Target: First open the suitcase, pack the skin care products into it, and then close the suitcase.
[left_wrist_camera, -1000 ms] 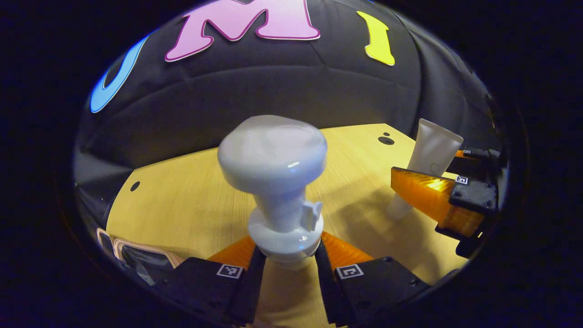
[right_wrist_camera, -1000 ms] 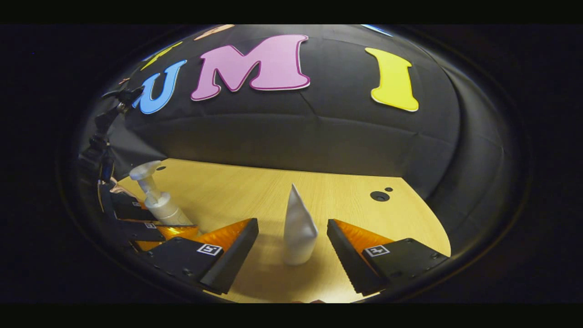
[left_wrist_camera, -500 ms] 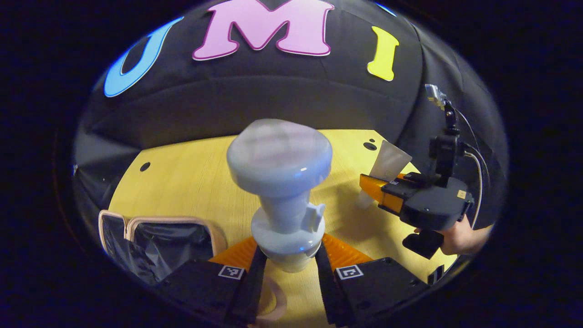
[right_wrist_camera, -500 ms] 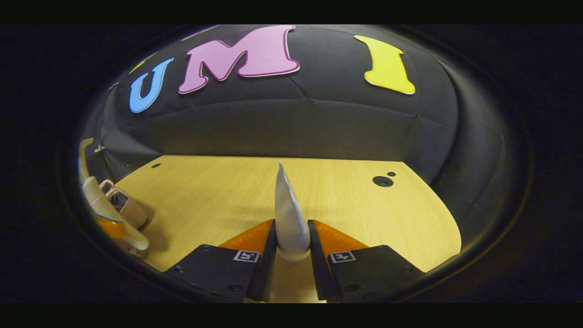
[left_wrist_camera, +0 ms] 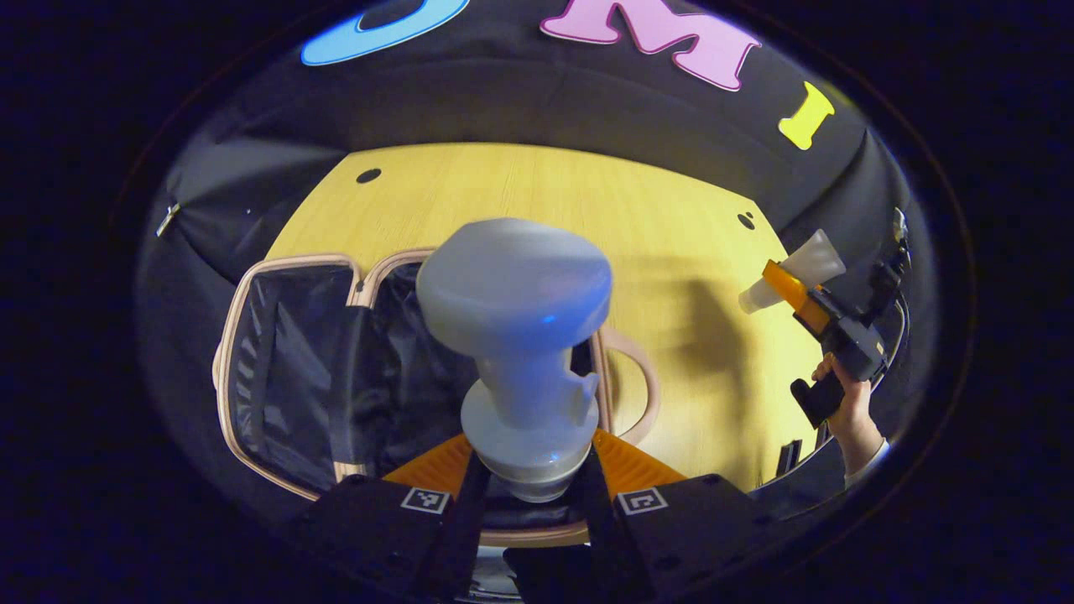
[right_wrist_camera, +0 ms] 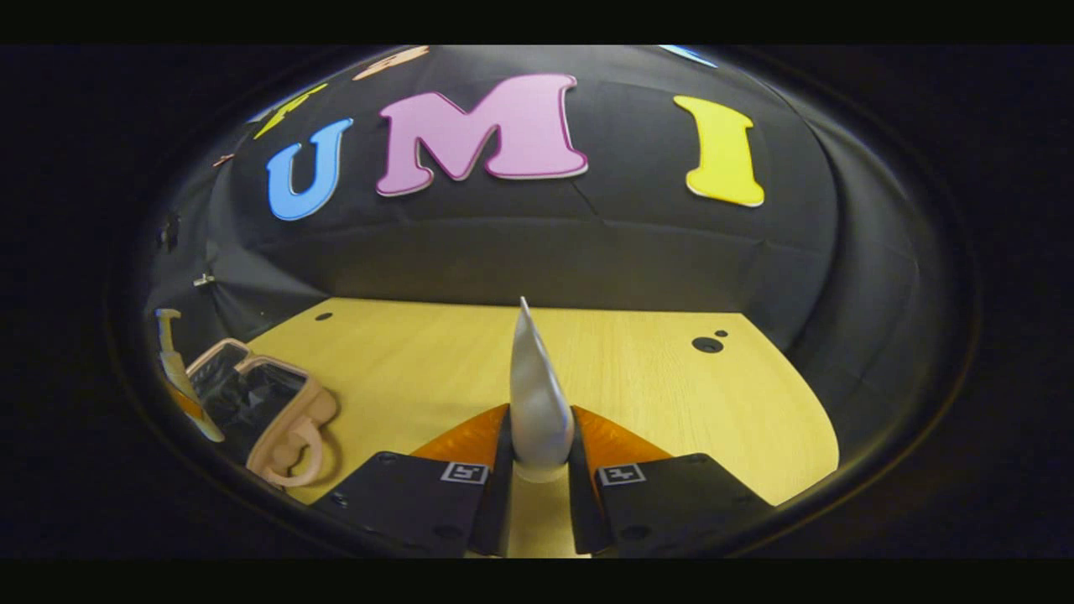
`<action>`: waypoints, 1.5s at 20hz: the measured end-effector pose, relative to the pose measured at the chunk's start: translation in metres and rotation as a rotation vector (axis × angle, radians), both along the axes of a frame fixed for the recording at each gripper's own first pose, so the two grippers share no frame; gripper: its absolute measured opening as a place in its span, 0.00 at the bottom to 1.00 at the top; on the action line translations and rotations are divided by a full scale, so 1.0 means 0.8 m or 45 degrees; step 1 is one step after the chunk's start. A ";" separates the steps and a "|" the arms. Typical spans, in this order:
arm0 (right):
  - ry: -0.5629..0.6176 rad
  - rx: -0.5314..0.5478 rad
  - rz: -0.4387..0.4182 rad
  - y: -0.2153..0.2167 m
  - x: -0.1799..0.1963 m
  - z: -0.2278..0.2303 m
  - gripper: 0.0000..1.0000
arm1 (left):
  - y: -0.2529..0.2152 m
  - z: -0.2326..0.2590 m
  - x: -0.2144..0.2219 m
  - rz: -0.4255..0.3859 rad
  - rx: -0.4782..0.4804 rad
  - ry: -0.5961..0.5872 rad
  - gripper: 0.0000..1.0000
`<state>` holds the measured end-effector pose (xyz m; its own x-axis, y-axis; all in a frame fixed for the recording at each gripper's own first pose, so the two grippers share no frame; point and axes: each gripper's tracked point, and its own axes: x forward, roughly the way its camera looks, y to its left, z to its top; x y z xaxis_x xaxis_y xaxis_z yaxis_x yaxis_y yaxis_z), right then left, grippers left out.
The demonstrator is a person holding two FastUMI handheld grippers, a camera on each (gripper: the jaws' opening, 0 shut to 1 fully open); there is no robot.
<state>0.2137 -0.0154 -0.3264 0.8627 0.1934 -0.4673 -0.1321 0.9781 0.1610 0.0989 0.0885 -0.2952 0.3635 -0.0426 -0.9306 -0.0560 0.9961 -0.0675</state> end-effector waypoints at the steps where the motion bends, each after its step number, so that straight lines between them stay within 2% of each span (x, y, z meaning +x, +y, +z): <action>1: -0.026 0.017 -0.010 0.008 -0.007 0.018 0.27 | 0.017 0.001 -0.005 -0.057 0.043 0.027 0.58; 2: -0.045 0.030 -0.022 0.015 -0.015 0.035 0.32 | 0.035 0.000 -0.014 -0.118 0.098 0.071 0.58; 3: -0.069 0.040 -0.034 0.019 -0.023 0.054 0.32 | 0.044 0.000 -0.019 -0.158 0.132 0.092 0.58; 4: -0.094 0.047 -0.042 0.024 -0.029 0.072 0.32 | 0.046 -0.003 -0.021 -0.215 0.128 0.125 0.62; 5: -0.118 0.047 -0.048 0.028 -0.038 0.088 0.32 | 0.048 -0.003 -0.026 -0.245 0.121 0.171 0.58; 7: -0.162 0.042 -0.055 0.035 -0.052 0.117 0.32 | 0.054 -0.016 -0.034 -0.289 0.102 0.275 0.58; 11: -0.201 0.065 -0.057 0.052 -0.086 0.155 0.32 | 0.068 -0.056 -0.040 -0.396 0.138 0.481 0.58; 12: -0.202 0.070 -0.058 0.055 -0.093 0.160 0.32 | 0.071 -0.070 -0.044 -0.385 0.138 0.552 0.55; 14: -0.170 0.069 -0.056 0.065 -0.114 0.160 0.32 | 0.073 -0.103 -0.051 -0.377 0.085 0.687 0.58; 16: -0.139 0.052 -0.039 0.075 -0.129 0.158 0.32 | 0.075 -0.120 -0.054 -0.367 0.055 0.746 0.62; 17: -0.130 0.041 -0.024 0.082 -0.134 0.158 0.39 | 0.074 -0.129 -0.052 -0.356 0.051 0.745 0.58; 18: -0.118 0.032 -0.002 0.090 -0.138 0.158 0.25 | 0.076 -0.136 -0.049 -0.350 0.048 0.730 0.58; 19: -0.103 0.035 0.018 0.099 -0.143 0.157 0.32 | 0.078 -0.142 -0.048 -0.347 0.048 0.715 0.58; 20: -0.088 0.047 0.037 0.109 -0.146 0.155 0.32 | 0.076 -0.146 -0.046 -0.342 0.044 0.676 0.65; 21: -0.077 0.059 0.053 0.119 -0.148 0.152 0.32 | 0.070 -0.147 -0.038 -0.335 0.024 0.606 0.63; 22: -0.060 0.060 0.071 0.131 -0.149 0.147 0.25 | 0.061 -0.139 -0.028 -0.330 0.007 0.527 0.65; 23: -0.033 0.054 0.091 0.140 -0.151 0.140 0.39 | 0.053 -0.133 -0.016 -0.340 0.005 0.430 0.74; 24: -0.009 0.053 0.115 0.153 -0.152 0.135 0.32 | 0.055 -0.121 -0.007 -0.367 0.046 0.331 0.95; 25: 0.010 0.060 0.142 0.166 -0.151 0.135 0.32 | 0.059 -0.108 0.008 -0.400 0.092 0.207 1.00; 27: 0.067 0.068 0.208 0.197 -0.147 0.131 0.32 | 0.084 -0.069 0.027 -0.415 0.145 -0.028 0.99; 29: 0.236 0.092 0.274 0.226 -0.154 0.110 0.32 | 0.085 -0.029 0.030 -0.354 0.113 -0.211 0.98; 30: 0.330 0.152 0.304 0.248 -0.159 0.099 0.32 | 0.092 -0.013 0.024 -0.309 0.086 -0.272 0.98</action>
<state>0.0862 0.1833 -0.2470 0.6428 0.4412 -0.6263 -0.2941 0.8970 0.3300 0.1183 0.1622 -0.3052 0.5374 -0.0926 -0.8382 0.1921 0.9813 0.0147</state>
